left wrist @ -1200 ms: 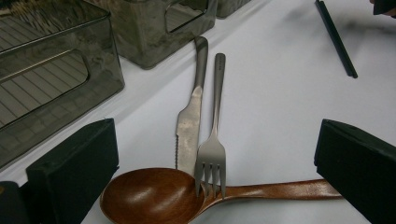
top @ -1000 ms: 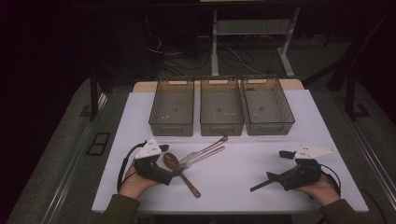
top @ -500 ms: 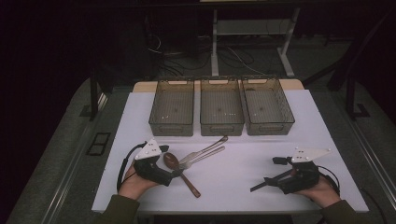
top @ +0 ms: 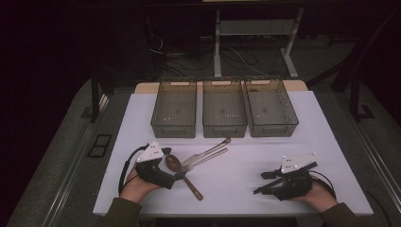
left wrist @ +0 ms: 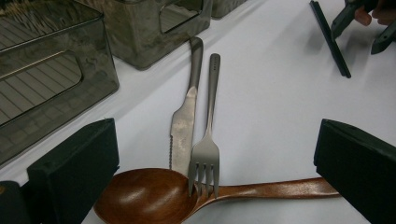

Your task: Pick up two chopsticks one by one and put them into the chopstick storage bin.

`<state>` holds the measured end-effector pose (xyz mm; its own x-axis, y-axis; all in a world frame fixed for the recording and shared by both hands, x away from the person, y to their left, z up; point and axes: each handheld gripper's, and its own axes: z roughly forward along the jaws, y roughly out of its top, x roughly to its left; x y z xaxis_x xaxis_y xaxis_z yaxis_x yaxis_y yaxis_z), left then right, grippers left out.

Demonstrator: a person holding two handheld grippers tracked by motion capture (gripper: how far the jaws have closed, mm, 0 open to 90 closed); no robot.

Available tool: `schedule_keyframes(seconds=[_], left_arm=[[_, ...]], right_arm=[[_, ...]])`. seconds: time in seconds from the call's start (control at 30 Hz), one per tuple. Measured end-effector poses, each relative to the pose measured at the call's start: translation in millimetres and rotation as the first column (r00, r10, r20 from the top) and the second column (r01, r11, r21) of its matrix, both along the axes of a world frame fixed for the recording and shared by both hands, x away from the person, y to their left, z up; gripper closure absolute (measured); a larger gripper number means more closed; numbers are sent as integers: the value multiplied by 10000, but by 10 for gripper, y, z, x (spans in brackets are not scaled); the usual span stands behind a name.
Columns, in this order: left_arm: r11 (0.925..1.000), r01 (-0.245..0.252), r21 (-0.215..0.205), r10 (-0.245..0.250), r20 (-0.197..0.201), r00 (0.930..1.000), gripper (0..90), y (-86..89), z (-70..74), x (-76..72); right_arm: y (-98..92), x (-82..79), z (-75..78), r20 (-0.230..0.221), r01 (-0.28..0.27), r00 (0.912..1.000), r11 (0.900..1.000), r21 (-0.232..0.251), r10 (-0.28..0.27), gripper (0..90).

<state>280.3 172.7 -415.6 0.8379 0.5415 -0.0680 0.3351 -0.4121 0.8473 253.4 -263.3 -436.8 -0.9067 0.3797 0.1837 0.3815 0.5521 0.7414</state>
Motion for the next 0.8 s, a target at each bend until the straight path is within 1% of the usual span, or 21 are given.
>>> schedule_keyframes(seconds=[0.03,0.07,0.13,0.17,0.2,0.27,0.33,0.43,0.53,0.57,0.6,0.63,0.67,0.7,0.73,0.8], left_arm=[[10000,-18,-44,18,-14,10000,0,-1,-2,0],[10000,-21,-71,21,-5,10000,0,-1,-4,0],[10000,-14,-37,14,-13,10000,0,-1,-1,0],[10000,-9,-35,9,-15,10000,0,-1,-1,0],[10000,10,10,-10,-6,10000,0,-1,-2,1],[10000,-36,-41,35,-16,10000,0,-7,-7,0],[10000,-56,-49,56,-19,10000,0,-8,-7,1],[10000,-46,-43,45,-24,10000,0,-7,-7,1],[10000,-30,-38,30,-27,10000,0,-8,-9,1],[10000,-31,-36,31,-26,10000,0,-9,-10,1],[10000,-11,-31,11,-24,10000,0,-8,-10,2],[10000,1,-23,-1,-10,10000,0,-8,-11,2],[10000,18,-6,-18,7,10000,0,-8,-10,2],[10000,21,-21,-21,7,10000,0,-10,-10,1],[10000,51,-8,-51,33,10000,0,-9,-9,4],[10000,51,6,-52,35,10000,0,-9,-10,4]], right_arm=[[20,4,-7,8,-116,9999,9999,-69,116,486],[20,4,-7,8,-116,9999,9999,-69,116,486],[56,10,-21,37,-300,9995,9994,-184,300,520],[70,16,-27,46,-396,9992,9990,-209,397,538],[94,25,-34,5,-612,9981,9976,-311,613,577],[119,33,-44,-49,-757,9971,9963,-412,755,608],[131,37,-52,-70,-807,9967,9956,-476,805,618],[176,49,-75,-66,-1066,9943,9921,-663,1064,653],[200,47,-81,-87,-1148,9934,9906,-749,1144,671],[209,50,-87,-43,-1241,9923,9891,-795,1242,682],[205,67,-93,139,-1406,9897,9854,-956,1425,689],[214,70,-100,186,-1462,9887,9838,-1043,1489,696],[229,57,-103,26,-1417,9898,9854,-946,1426,705],[231,59,-109,63,-1453,9892,9844,-988,1466,711],[226,72,-115,253,-1565,9867,9809,-1151,1604,717],[239,51,-115,195,-1552,9872,9814,-1133,1583,733]])
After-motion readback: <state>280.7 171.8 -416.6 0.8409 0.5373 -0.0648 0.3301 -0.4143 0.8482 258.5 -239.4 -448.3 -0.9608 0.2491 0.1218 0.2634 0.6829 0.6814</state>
